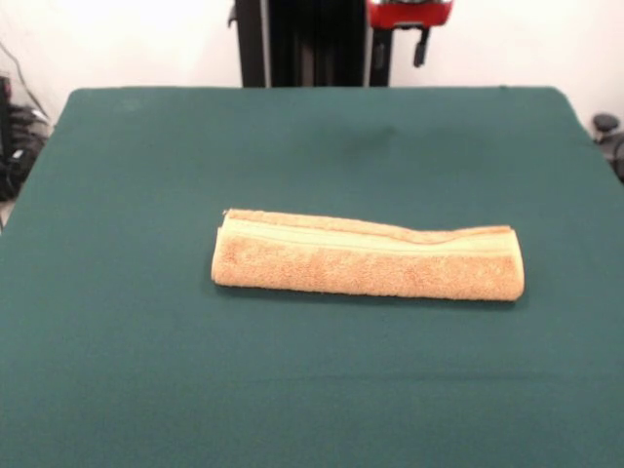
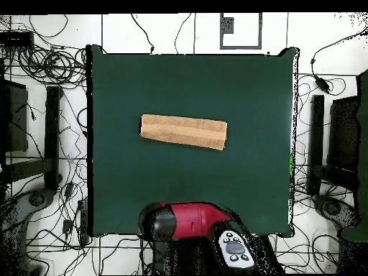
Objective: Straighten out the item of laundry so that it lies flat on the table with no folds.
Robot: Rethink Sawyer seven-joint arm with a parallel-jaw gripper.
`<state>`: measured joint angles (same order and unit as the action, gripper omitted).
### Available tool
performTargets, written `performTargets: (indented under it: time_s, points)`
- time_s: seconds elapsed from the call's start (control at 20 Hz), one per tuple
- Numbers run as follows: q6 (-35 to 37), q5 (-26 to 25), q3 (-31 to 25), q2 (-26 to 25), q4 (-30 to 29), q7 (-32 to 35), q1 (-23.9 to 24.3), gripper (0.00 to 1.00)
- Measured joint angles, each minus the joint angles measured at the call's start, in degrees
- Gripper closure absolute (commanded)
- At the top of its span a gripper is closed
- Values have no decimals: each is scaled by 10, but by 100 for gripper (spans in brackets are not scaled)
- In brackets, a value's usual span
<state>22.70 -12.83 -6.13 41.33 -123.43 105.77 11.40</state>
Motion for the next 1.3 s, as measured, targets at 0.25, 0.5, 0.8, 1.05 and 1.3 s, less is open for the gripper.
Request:
performTargets:
  time_s: [0.25,0.5,0.8,1.05,1.3]
  points:
    - [-37,-37,19,14,-2,0,-16,0]
    - [-88,-60,28,41,-10,0,-21,0]
    - [-92,-60,29,60,-11,0,-21,0]
    - [-92,-60,29,78,-11,0,-17,0]
    - [-91,-60,29,90,-11,0,-14,0]
